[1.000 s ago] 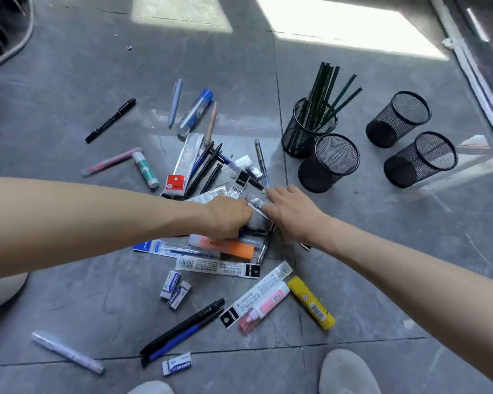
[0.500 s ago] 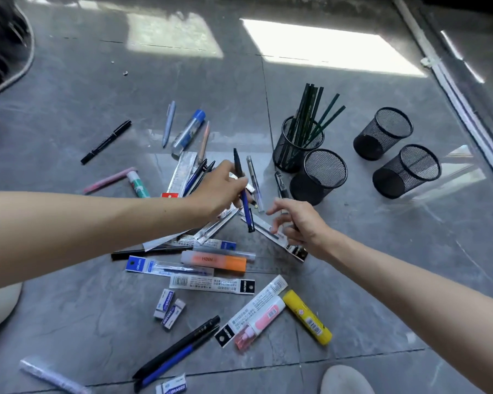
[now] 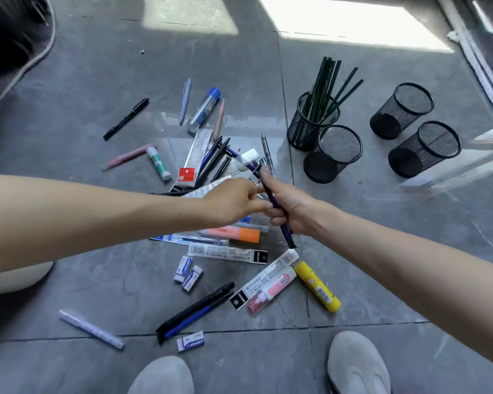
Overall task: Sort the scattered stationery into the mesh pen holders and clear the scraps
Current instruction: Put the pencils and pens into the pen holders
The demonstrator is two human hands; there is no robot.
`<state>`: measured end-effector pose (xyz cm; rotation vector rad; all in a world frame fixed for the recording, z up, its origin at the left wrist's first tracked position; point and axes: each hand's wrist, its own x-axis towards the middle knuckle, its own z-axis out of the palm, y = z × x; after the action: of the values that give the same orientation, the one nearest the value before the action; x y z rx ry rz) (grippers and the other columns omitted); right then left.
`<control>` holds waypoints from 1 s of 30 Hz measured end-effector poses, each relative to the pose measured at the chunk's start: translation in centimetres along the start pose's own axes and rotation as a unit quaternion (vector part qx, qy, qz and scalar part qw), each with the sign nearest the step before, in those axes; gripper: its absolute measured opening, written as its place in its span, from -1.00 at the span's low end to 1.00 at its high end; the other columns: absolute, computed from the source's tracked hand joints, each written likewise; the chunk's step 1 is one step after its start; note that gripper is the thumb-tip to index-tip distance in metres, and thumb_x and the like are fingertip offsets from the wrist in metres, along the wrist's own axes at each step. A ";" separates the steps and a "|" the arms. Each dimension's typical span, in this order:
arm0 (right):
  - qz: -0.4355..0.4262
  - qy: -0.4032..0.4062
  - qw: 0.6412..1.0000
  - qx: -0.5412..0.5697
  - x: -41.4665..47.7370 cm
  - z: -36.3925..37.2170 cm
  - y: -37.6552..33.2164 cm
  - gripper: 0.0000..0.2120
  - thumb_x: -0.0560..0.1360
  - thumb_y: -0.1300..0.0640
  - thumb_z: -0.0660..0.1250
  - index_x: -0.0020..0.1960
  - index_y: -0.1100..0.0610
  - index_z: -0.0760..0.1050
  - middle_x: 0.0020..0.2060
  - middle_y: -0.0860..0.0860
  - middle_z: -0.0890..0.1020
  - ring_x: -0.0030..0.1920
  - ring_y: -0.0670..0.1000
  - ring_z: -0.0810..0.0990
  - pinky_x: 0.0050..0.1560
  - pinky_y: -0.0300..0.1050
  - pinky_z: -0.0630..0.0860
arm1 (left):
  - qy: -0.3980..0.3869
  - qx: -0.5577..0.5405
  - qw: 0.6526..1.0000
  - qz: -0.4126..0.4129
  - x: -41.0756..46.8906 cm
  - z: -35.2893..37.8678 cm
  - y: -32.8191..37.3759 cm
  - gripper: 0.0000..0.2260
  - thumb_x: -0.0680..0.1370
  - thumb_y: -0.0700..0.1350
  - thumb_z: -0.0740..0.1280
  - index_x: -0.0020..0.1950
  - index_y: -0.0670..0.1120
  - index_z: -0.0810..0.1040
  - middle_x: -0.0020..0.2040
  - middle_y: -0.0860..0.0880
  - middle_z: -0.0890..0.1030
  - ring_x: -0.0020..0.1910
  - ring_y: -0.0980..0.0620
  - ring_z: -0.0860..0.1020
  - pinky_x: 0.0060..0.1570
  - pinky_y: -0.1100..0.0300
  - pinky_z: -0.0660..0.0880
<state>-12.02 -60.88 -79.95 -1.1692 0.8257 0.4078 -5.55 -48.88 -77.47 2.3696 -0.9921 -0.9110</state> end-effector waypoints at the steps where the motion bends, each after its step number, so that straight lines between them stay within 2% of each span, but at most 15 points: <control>1: -0.009 0.006 0.999 -0.041 -0.2 -0.1 0.2 -0.60 0.48 -0.25 0.25 -0.14 0.10 0.51 -0.60 -0.04 0.31 -0.63 -0.13 0.13 -0.58 -0.33 0.03 | -0.028 0.035 0.999 0.010 -0.9 0.3 -0.5 -0.63 0.49 0.14 0.34 -0.37 -0.05 0.35 -0.32 -0.02 0.54 -0.26 -0.04 0.49 -0.30 0.13 0.33; 4: -0.017 0.009 0.989 -0.149 -0.8 -0.1 1.3 -0.76 0.44 -0.06 0.42 -0.18 0.09 0.47 -0.59 -0.05 0.29 -0.59 -0.10 0.14 -0.59 -0.29 0.09 | -0.137 0.187 0.972 0.030 -4.3 2.5 -2.5 -0.70 0.49 0.17 0.32 -0.17 -0.05 0.44 -0.12 -0.07 0.59 -0.10 -0.09 0.53 -0.23 0.16 0.36; 6: -0.007 0.006 0.988 -0.156 -1.0 0.1 2.3 -0.86 0.47 0.09 0.40 -0.18 0.09 0.47 -0.59 -0.04 0.28 -0.59 -0.10 0.14 -0.59 -0.29 0.07 | -0.196 0.232 0.953 0.022 -6.3 4.3 -3.9 -0.68 0.49 0.16 0.33 -0.04 -0.10 0.47 0.00 -0.13 0.59 0.00 -0.12 0.53 -0.20 0.16 0.35; 8: 0.002 0.010 0.988 -0.154 -1.2 0.4 2.9 -0.93 0.51 0.14 0.35 -0.12 0.12 0.50 -0.62 -0.05 0.29 -0.62 -0.11 0.15 -0.59 -0.31 0.06 | -0.222 0.242 0.944 0.003 -7.4 5.8 -5.0 -0.62 0.47 0.15 0.35 0.02 -0.15 0.46 0.05 -0.16 0.56 0.05 -0.15 0.52 -0.16 0.14 0.38; 11: 0.010 0.006 0.986 -0.168 -1.2 0.4 3.3 -0.94 0.51 0.16 0.32 -0.08 0.15 0.51 -0.65 -0.06 0.30 -0.63 -0.10 0.16 -0.57 -0.32 0.06 | -0.236 0.265 0.935 -0.015 -8.2 7.1 -6.0 -0.56 0.44 0.13 0.39 0.11 -0.17 0.45 0.10 -0.17 0.55 0.09 -0.18 0.52 -0.08 0.09 0.43; 13: 0.012 0.001 0.986 -0.169 -1.2 0.4 3.3 -0.95 0.51 0.17 0.32 -0.11 0.14 0.51 -0.66 -0.07 0.31 -0.63 -0.10 0.16 -0.57 -0.33 0.07 | -0.237 0.272 0.933 -0.012 -8.6 7.7 -6.2 -0.60 0.47 0.07 0.37 0.15 -0.17 0.41 0.13 -0.18 0.52 0.11 -0.18 0.50 -0.11 0.11 0.38; 16: 0.016 0.005 0.988 -0.154 -1.1 0.2 3.2 -0.94 0.51 0.16 0.33 -0.09 0.15 0.50 -0.64 -0.06 0.32 -0.63 -0.10 0.16 -0.59 -0.33 0.09 | -0.221 0.267 0.938 -0.007 -9.2 8.4 -6.2 -0.70 0.49 -0.03 0.29 0.12 -0.18 0.37 0.11 -0.19 0.53 0.08 -0.19 0.50 -0.11 0.08 0.38; 20: 0.032 0.014 0.994 -0.102 -1.2 0.0 3.1 -0.84 0.50 0.17 0.35 0.02 0.20 0.44 -0.61 -0.03 0.35 -0.64 -0.12 0.17 -0.62 -0.33 0.09 | -0.191 0.298 0.935 -0.004 -8.7 7.8 -6.1 -0.67 0.46 0.01 0.29 0.10 -0.17 0.38 0.06 -0.19 0.56 0.05 -0.21 0.52 -0.13 0.08 0.38; 22: 0.042 0.018 0.996 -0.079 -1.1 -0.1 3.1 -0.84 0.50 0.18 0.35 0.03 0.21 0.44 -0.61 -0.02 0.36 -0.66 -0.13 0.17 -0.63 -0.34 0.07 | -0.188 0.299 0.936 0.000 -8.0 7.0 -6.0 -0.74 0.47 -0.02 0.26 0.05 -0.16 0.42 0.05 -0.19 0.57 0.03 -0.20 0.52 -0.13 0.11 0.39; 24: 0.042 0.021 0.997 -0.064 -1.0 0.0 3.2 -0.84 0.50 0.18 0.34 0.03 0.23 0.46 -0.61 -0.01 0.37 -0.66 -0.13 0.17 -0.63 -0.34 0.07 | -0.201 0.221 0.954 -0.018 -7.3 6.3 -5.6 -0.87 0.47 -0.06 0.26 -0.16 -0.12 0.39 -0.07 -0.18 0.58 -0.10 -0.15 0.52 -0.20 0.16 0.40; 27: 0.029 0.026 0.998 -0.045 -0.8 0.1 3.1 -0.71 0.52 0.13 0.33 0.14 0.29 0.49 -0.54 0.01 0.39 -0.64 -0.13 0.18 -0.62 -0.34 0.08 | -0.169 -0.029 0.983 -0.074 -5.9 4.9 -4.0 -0.79 0.49 -0.17 0.24 -0.33 -0.05 0.29 -0.41 -0.02 0.42 -0.43 0.02 0.37 -0.52 0.27 0.28; 28: 0.024 0.023 0.998 -0.047 -1.0 0.3 3.1 -0.69 0.53 0.08 0.32 0.14 0.30 0.51 -0.51 0.02 0.39 -0.61 -0.13 0.19 -0.61 -0.33 0.08 | -0.137 -0.139 0.976 -0.096 -5.4 4.4 -3.3 -0.79 0.50 -0.19 0.24 -0.32 -0.05 0.33 -0.47 0.01 0.38 -0.51 0.05 0.33 -0.58 0.30 0.25; 30: 0.017 0.002 0.998 -0.063 -1.3 0.6 3.0 -0.64 0.54 -0.09 0.26 0.01 0.22 0.55 -0.51 0.00 0.41 -0.58 -0.12 0.21 -0.58 -0.31 0.09 | -0.094 -0.323 0.933 -0.130 -4.3 3.2 -2.3 -0.83 0.52 -0.15 0.30 -0.27 -0.09 0.46 -0.47 -0.01 0.45 -0.59 0.08 0.31 -0.62 0.33 0.24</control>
<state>-14.64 -59.07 -80.83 -1.2752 0.8342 0.4915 -8.98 -44.54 -79.35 1.8853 -0.3453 -1.3388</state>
